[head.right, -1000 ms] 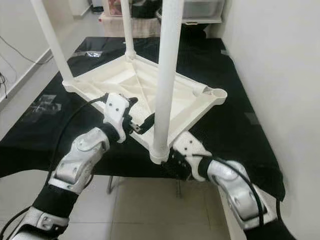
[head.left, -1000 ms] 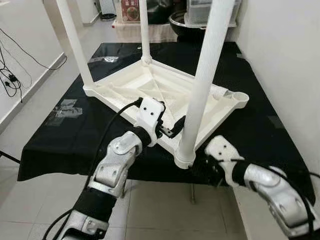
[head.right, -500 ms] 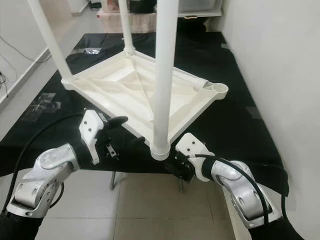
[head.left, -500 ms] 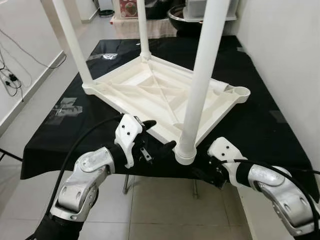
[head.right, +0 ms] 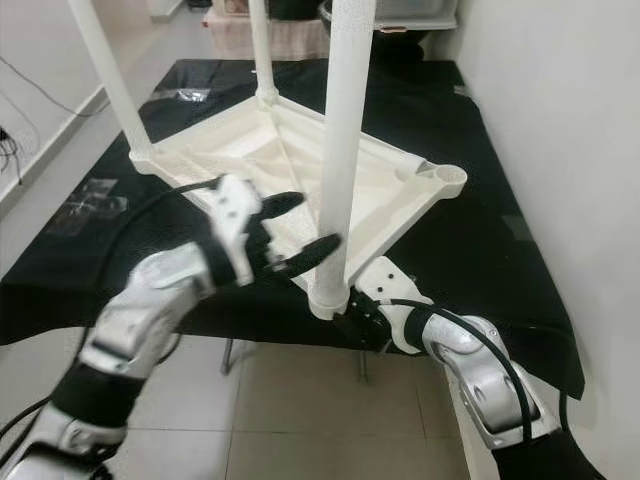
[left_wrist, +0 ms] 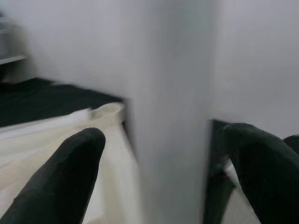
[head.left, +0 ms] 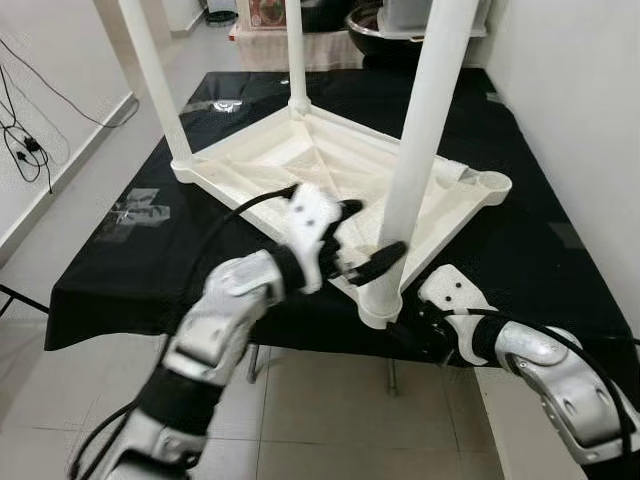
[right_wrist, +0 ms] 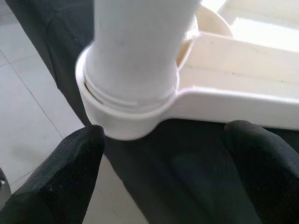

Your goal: Building children table

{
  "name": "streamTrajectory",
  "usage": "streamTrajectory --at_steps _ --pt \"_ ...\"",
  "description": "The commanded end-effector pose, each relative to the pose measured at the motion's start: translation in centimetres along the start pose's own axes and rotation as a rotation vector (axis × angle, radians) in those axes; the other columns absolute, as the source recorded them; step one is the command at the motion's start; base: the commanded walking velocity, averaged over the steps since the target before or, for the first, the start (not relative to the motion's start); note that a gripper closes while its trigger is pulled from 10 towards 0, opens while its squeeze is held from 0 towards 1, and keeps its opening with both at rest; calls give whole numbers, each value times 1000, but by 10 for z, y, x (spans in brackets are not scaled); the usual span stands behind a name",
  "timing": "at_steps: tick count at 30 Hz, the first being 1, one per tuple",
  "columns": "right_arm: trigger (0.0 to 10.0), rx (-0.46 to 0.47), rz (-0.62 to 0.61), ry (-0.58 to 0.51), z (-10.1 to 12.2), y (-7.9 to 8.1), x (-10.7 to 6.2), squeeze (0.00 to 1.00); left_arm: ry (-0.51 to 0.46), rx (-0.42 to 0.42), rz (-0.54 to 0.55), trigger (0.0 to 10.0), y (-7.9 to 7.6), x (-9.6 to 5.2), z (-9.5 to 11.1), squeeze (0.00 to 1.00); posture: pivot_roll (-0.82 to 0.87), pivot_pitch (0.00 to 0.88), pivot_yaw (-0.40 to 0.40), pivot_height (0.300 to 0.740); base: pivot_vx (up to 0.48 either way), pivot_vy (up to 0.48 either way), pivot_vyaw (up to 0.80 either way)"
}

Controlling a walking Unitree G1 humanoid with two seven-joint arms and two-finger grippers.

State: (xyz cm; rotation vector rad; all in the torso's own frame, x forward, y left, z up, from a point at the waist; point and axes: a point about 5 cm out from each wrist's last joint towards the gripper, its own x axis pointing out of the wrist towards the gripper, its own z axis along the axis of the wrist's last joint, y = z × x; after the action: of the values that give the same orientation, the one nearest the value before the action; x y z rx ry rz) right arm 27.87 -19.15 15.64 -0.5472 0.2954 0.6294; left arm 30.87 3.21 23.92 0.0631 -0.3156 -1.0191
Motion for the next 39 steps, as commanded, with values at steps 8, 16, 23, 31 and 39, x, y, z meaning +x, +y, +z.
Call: streamTrajectory --at_steps 8,16,23,31,39 --pt "10000 13 18 -14 2 7 -1 0 23 68 126 10000 16 16 0 0 14 161 14 740 0 0 0" --pt "10000 10 36 -12 1 6 -2 0 95 159 445 10000 44 3 -4 0 26 163 8 740 0 0 0" --pt "10000 6 43 -10 1 3 -3 0 128 181 652 10000 61 -28 -3 0 45 165 -3 740 0 0 0" --pt "10000 -7 74 -12 2 4 -1 0 200 254 844 10000 69 -73 -6 0 67 164 -10 740 0 0 0" --pt "10000 -20 111 -18 3 5 4 0 322 308 1081 10000 77 -146 -5 0 108 159 -25 740 0 0 0"
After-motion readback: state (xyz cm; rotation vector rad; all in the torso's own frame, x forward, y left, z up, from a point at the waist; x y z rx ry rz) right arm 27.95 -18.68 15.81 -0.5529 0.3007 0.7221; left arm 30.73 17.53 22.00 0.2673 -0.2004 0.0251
